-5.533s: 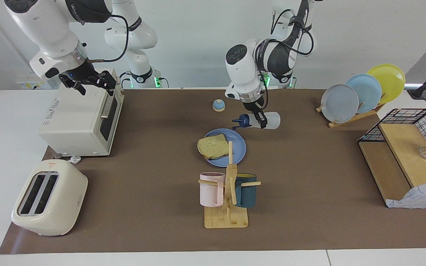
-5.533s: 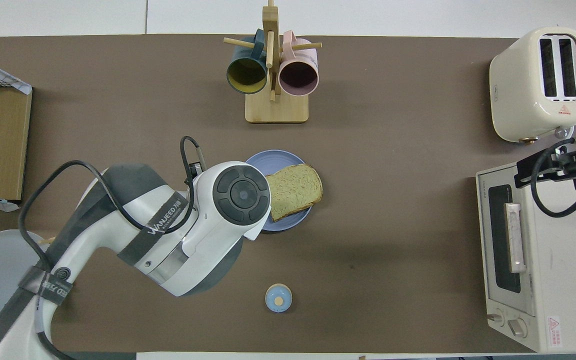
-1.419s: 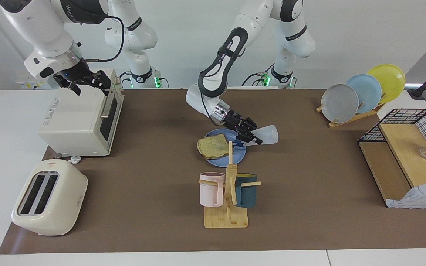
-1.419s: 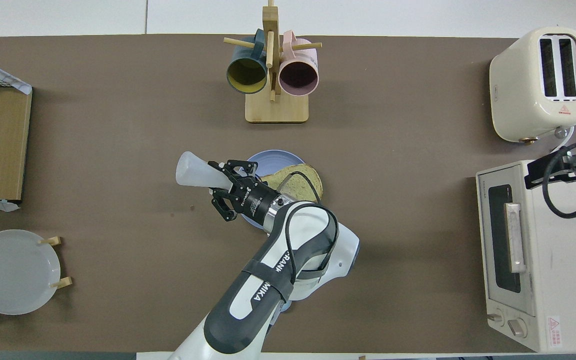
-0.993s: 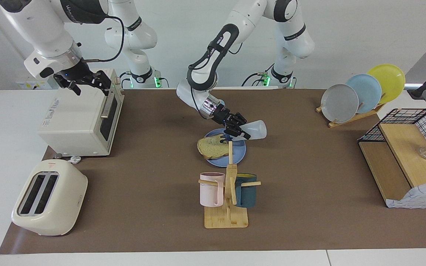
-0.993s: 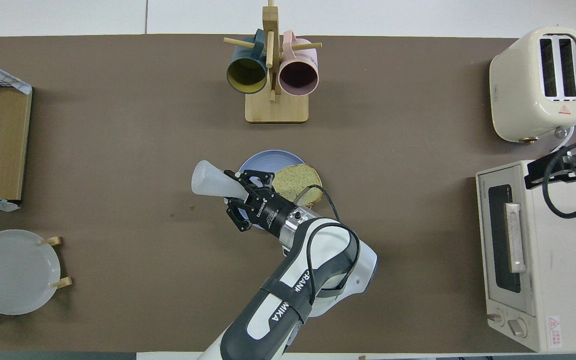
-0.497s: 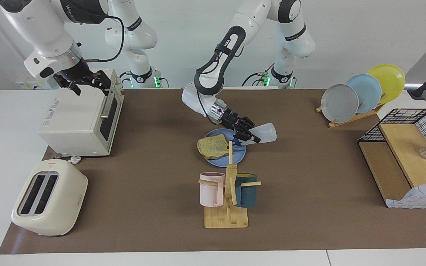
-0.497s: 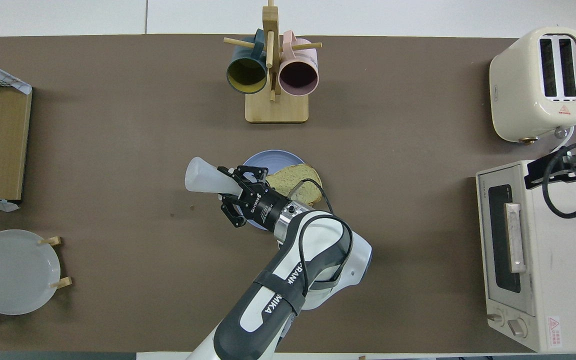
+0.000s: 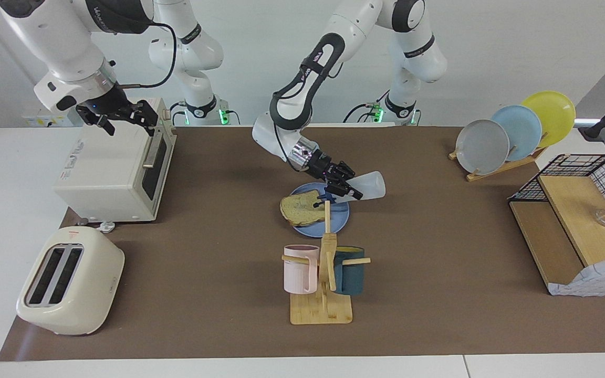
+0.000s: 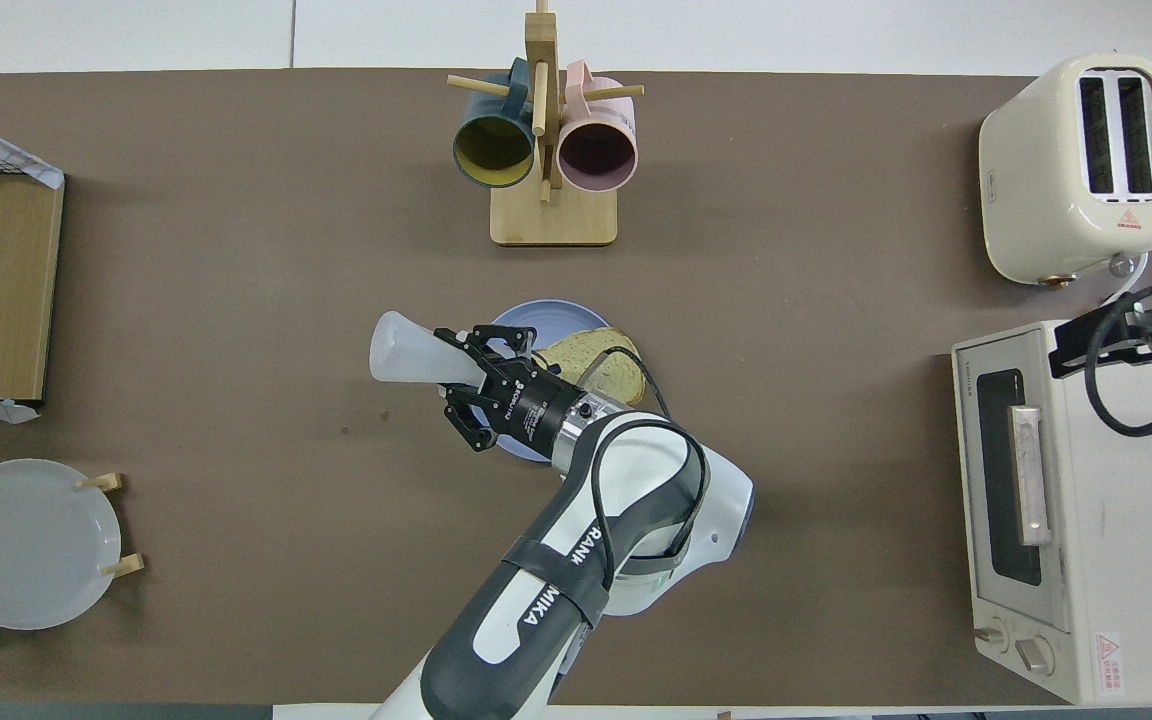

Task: Put bread on plate and add seasoning
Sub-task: 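Carry the bottle back beside the mug rack with the left gripper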

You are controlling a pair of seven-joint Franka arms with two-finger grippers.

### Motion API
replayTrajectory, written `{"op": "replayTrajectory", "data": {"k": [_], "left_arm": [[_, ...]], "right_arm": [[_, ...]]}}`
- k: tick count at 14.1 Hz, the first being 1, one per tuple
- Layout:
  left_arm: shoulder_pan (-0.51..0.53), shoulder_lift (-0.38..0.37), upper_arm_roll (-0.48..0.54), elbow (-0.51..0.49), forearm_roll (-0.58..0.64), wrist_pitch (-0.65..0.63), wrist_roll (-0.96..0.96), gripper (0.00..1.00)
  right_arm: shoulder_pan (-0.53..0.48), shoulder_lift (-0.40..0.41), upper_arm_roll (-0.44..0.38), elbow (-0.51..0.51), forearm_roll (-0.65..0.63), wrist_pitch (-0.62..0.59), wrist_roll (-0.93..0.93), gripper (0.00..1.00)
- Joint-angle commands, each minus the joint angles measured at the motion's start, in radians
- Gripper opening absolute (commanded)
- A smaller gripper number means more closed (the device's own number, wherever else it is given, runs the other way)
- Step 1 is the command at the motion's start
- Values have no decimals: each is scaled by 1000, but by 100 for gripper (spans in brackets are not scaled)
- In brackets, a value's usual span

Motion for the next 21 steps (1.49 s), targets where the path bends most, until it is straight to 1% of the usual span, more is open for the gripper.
{"op": "replayTrajectory", "data": {"k": [1, 3, 4, 6, 7, 9, 11, 13, 15, 19, 21], "left_arm": [[-6, -16, 10, 33, -42, -30, 3, 0], [4, -68, 12, 31, -56, -33, 4, 0], [8, -77, 12, 31, -59, -40, 3, 0], [27, -114, 18, 31, -108, -32, -16, 0], [53, -148, 18, 30, -131, -26, -39, 0], [105, -239, 18, 22, -194, -6, -39, 0], [164, -298, 18, 22, -247, 11, -42, 0], [217, -335, 18, 22, -324, 25, -72, 0], [267, -355, 18, 20, -393, 40, -167, 0], [363, -407, 18, 8, -540, 135, -241, 0], [409, -442, 18, -25, -606, 201, -292, 0]], "right_arm": [[-15, -22, 8, -24, -5, -3, -30, 100], [-15, -22, 8, -24, -5, -1, -30, 100], [-15, -22, 8, -24, -4, -3, -30, 100], [-15, -22, 8, -24, -5, -3, -30, 100], [-15, -22, 8, -24, -5, -3, -30, 100], [-15, -22, 8, -24, -5, -3, -30, 100], [-15, -22, 8, -24, -5, -3, -30, 100], [-15, -22, 8, -24, -5, -3, -30, 100], [-15, -22, 8, -24, -5, -3, -30, 100], [-15, -22, 8, -24, -5, -3, -30, 100], [-15, -22, 8, -24, -5, -3, -30, 100]]}}
